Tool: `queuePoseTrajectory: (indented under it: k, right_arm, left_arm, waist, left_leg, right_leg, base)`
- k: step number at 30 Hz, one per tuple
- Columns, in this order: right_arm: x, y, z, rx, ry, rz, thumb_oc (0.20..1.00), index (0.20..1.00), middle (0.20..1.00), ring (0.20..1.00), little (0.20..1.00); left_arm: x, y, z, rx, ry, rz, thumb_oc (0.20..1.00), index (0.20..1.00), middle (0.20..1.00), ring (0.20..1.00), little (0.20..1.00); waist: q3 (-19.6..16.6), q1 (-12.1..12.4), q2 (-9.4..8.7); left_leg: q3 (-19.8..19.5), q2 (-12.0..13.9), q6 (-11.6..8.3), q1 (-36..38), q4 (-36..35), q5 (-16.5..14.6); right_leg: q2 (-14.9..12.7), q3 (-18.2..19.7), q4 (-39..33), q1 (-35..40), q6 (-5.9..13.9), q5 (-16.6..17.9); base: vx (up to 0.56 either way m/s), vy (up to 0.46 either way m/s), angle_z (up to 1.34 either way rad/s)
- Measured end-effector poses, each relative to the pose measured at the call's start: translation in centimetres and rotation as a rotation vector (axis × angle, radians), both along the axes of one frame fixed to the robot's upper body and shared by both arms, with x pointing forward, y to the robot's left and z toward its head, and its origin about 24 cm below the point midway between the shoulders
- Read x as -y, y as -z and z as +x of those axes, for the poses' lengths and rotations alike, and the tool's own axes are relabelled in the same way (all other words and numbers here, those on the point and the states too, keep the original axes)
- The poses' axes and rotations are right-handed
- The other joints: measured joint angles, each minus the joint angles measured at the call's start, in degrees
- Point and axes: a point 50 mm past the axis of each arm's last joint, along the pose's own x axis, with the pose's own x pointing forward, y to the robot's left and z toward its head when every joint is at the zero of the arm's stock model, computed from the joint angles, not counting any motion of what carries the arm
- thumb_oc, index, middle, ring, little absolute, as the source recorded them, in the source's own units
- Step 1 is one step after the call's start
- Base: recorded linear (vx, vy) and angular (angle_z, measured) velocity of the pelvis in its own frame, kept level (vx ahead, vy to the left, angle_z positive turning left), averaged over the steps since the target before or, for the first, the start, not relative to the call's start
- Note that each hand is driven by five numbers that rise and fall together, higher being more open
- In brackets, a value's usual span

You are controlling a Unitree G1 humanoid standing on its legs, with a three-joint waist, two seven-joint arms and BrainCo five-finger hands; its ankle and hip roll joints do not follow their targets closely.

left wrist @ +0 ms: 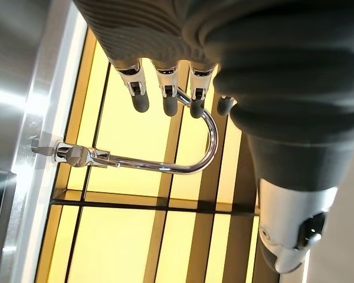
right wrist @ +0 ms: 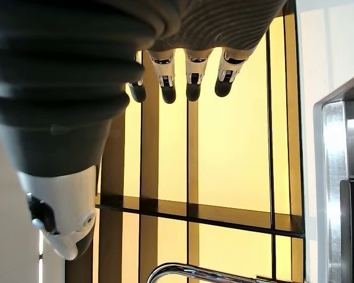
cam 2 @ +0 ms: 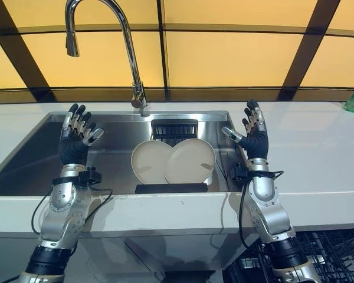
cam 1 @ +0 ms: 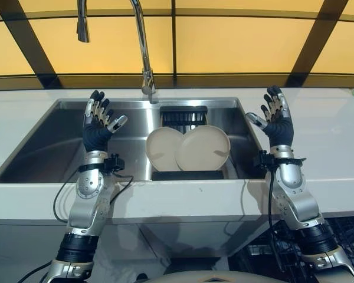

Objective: Pick up plates and place into dishwasher.

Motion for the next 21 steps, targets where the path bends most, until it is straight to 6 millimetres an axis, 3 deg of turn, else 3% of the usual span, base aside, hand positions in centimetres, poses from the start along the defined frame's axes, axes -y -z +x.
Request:
queuePoseTrajectory:
  k: [9,15,21]
  right_arm:
    - [-0.1,0.3,0.0,-0.02,0.001,0.006,1.0,1.0,1.0,1.0,1.0]
    - [0.0,0.8,-0.1,-0.048,0.002,0.002,1.0,1.0,1.0,1.0,1.0]
    - [0.5,2.8,-0.9,-0.137,0.007,-0.007,1.0,1.0,1.0,1.0,1.0]
  left_arm:
    - [-0.5,-1.5,0.8,0.035,0.017,0.222,1.0,1.0,1.0,1.0,1.0]
    - [-1.1,-0.8,1.7,-0.031,0.041,0.327,1.0,1.0,1.0,1.0,1.0]
    - [-1.3,0.6,2.3,-0.108,0.08,0.394,1.0,1.0,1.0,1.0,1.0]
  waist:
    - [-0.3,-1.6,0.23]
    - [-1.3,-3.9,0.92]
    - [-1.8,-6.5,1.64]
  left_leg:
    - [0.7,0.0,-0.15,0.9,-0.1,-0.1]
    - [2.5,-0.3,-0.27,1.0,-0.1,-0.2]
    - [4.1,-0.5,-0.29,1.0,-0.4,-0.3]
  right_leg:
    - [-0.1,0.7,0.0,0.3,0.05,0.1]
    - [-0.4,2.4,0.1,-0.8,0.27,0.5]
    - [-0.6,4.3,0.1,-2.1,0.47,1.0]
  base:
    - [0.06,0.041,-0.03]
    - [0.08,0.049,-0.14]
    - [0.07,0.079,-0.15]
